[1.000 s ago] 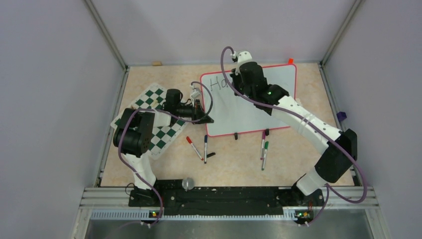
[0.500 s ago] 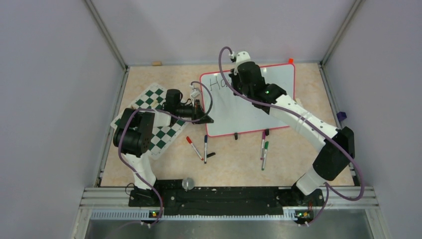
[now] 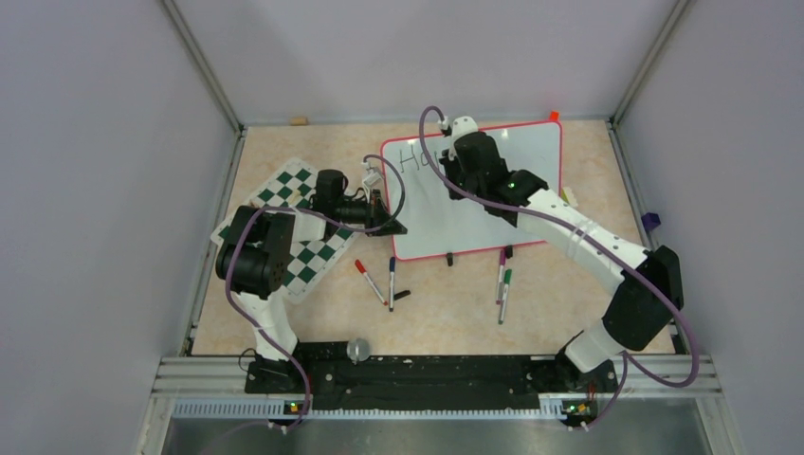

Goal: Write a sentence on the whiteboard

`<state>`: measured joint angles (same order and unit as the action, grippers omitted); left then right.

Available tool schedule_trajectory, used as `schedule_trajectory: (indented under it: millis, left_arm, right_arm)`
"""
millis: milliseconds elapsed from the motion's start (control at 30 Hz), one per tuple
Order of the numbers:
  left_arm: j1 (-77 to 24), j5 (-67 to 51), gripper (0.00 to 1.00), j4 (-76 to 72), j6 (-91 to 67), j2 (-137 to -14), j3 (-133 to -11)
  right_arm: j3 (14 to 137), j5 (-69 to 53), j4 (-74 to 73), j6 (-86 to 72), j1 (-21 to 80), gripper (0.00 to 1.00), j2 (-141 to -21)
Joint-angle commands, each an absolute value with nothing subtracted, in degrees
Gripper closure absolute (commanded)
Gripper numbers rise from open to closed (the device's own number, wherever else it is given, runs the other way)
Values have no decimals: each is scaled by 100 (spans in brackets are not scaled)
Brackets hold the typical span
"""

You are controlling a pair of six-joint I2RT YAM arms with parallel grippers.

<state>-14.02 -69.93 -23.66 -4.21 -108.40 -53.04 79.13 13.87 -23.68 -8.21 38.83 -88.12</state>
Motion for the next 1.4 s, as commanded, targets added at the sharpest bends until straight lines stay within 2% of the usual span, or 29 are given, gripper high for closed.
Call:
schedule_trajectory:
  millis: [0,667,1367]
  left_arm:
    - [-1518,-6978,100,-2163,221,-11064,-5106]
    - [-1520,-7093,100,-2448,25,-11147,-5101]
    - [-1520,-7061,100,-2479,-136,-11135,-5080]
  right_arm:
    - [7929,1296,-2380,-919,3850,100,-8640]
    - [9142,1437,-2545,-747,3851,100,-8856]
    - [9203,1839,-2357,-668,3845,100,-9314]
